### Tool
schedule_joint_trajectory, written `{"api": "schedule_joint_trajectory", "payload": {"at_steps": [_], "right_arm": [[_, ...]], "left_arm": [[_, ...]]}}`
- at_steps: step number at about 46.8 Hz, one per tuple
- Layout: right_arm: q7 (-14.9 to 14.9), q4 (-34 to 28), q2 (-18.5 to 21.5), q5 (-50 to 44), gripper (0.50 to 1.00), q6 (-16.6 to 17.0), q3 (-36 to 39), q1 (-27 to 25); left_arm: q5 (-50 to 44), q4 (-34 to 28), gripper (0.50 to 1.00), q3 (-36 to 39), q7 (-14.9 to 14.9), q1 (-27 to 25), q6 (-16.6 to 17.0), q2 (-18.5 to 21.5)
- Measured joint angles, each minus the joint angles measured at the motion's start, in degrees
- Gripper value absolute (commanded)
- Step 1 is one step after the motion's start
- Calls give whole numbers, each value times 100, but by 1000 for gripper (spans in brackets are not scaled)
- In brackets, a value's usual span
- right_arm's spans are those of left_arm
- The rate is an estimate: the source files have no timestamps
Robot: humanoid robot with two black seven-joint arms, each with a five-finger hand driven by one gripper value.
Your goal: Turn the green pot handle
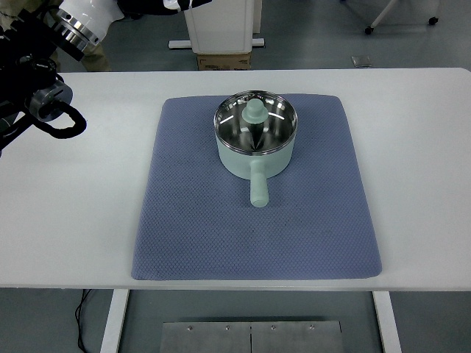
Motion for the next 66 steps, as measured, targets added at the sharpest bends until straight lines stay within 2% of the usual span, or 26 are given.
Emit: {"api": "schedule_joint_trajectory", "payload": {"at_steps": [12,20,27,40,66], "right_arm": [[0,1,0,0,1000,-1,0,-3],[0,1,0,0,1000,0,0,-1],[0,-3,0,0,1000,0,0,-2],[1,-1,0,0,1000,0,0,-6],[0,-4,0,0,1000,-1,0,-1]], "left_arm": [[824,-139,1000,846,-1,-693,-153,-21],[1212,-167,1000,1184,-1,-1004,-661,-85],[1703,-176,1000,1217,-1,-1169,-882,-209],[2712,-226,1000,1223,1,-1345,-1427,-505],[4389,-281,1000,1257,1,-1402,-2229,-1165]]}}
